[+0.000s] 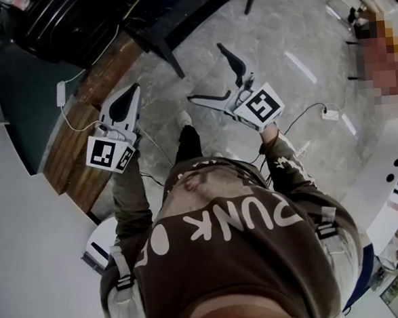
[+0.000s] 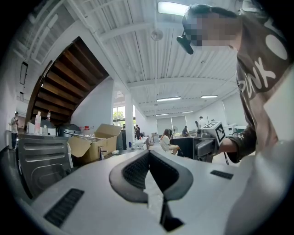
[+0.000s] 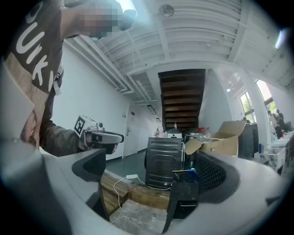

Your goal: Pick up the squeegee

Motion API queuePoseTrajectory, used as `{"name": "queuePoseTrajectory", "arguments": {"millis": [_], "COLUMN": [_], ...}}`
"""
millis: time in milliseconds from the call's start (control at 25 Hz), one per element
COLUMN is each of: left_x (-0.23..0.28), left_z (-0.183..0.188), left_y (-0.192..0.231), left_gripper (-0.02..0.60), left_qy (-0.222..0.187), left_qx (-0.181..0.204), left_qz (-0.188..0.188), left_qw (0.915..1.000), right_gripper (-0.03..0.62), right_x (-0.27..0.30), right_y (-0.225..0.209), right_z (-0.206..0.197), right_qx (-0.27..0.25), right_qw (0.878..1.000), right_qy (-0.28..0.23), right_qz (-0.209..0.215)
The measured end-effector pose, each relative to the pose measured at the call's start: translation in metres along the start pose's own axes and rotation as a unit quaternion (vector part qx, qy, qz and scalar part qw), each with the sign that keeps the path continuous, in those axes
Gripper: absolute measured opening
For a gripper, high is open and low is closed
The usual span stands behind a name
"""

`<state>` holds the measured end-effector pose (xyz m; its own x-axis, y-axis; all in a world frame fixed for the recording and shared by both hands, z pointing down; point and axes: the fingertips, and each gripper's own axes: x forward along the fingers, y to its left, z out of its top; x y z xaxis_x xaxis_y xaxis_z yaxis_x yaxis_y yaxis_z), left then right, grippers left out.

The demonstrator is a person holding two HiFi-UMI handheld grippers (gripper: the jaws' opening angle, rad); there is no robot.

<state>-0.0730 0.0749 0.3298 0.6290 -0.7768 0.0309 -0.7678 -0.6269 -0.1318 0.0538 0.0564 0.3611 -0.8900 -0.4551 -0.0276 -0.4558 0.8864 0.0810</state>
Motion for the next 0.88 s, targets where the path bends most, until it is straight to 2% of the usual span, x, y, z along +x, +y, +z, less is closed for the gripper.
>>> {"name": "queuePoseTrajectory", "arguments": {"millis": [480,880], "left_x": [0.078,0.132], "left_z": [-0.032,-0.06], "left_y": [0.109,0.202], "left_gripper": [0.002,0.002], "left_qy": [0.006,0.01], "left_qx": [0.0,-0.013], "left_qz": [-0.013,-0.007], "left_qw": [0.9999,0.9998], "right_gripper": [0.594,0.594], "right_x": [0.096,0.183], "right_y": [-0.087,-0.149], "right_z": [-0.023,-0.039], "right_qx": [0.016,0.021], "right_qw": [0.999,0.997], "right_qy": [0.024,0.041], "right_qz": [-0.027,-0.058]}}
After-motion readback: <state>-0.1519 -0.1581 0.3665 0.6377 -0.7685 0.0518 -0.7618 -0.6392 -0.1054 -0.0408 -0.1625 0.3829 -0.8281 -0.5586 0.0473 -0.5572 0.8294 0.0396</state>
